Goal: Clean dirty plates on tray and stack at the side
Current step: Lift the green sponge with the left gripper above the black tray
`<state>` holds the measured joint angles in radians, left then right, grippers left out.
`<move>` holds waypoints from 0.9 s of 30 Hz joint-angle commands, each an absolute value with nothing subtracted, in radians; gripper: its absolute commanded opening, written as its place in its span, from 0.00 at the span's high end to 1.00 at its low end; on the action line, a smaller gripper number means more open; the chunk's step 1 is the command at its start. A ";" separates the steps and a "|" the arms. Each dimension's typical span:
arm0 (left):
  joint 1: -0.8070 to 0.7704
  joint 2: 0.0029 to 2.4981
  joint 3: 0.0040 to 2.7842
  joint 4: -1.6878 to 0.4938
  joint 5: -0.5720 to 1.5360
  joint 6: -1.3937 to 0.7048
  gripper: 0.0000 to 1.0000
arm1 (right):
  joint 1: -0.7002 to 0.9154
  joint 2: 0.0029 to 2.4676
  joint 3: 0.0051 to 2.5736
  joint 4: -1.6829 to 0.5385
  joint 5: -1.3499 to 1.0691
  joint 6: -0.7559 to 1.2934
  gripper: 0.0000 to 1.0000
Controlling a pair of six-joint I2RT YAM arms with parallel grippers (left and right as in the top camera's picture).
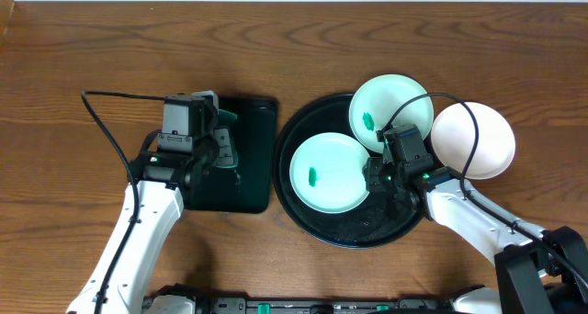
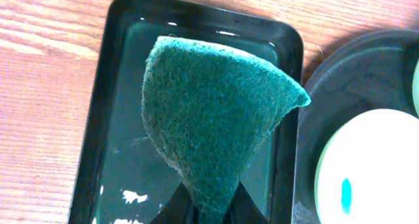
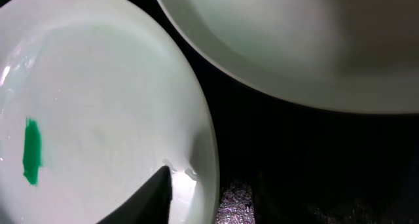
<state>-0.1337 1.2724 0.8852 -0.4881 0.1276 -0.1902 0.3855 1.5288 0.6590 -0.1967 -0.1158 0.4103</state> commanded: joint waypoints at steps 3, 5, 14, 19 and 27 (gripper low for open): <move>-0.131 1.276 0.895 -0.472 0.107 -0.215 0.93 | 0.386 1.524 0.654 -0.196 -0.105 0.406 0.33; -0.131 1.276 0.895 -0.473 0.108 -0.215 0.93 | 0.386 1.524 0.654 -0.202 -0.105 0.406 0.07; -0.131 1.276 0.895 -0.478 0.108 -0.215 0.93 | 0.387 1.524 0.654 -0.218 -0.102 0.403 0.01; -0.131 1.276 0.894 -0.489 0.126 -0.216 0.92 | 0.387 1.524 0.654 -0.218 -0.102 0.403 0.01; -0.131 1.276 0.894 -0.549 0.195 -0.257 0.92 | 0.387 1.524 0.654 -0.218 -0.102 0.403 0.01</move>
<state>-0.1337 1.2724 0.8852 -0.5335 0.1673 -0.2390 0.3859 1.5284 0.6590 -0.2047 -0.1146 0.4053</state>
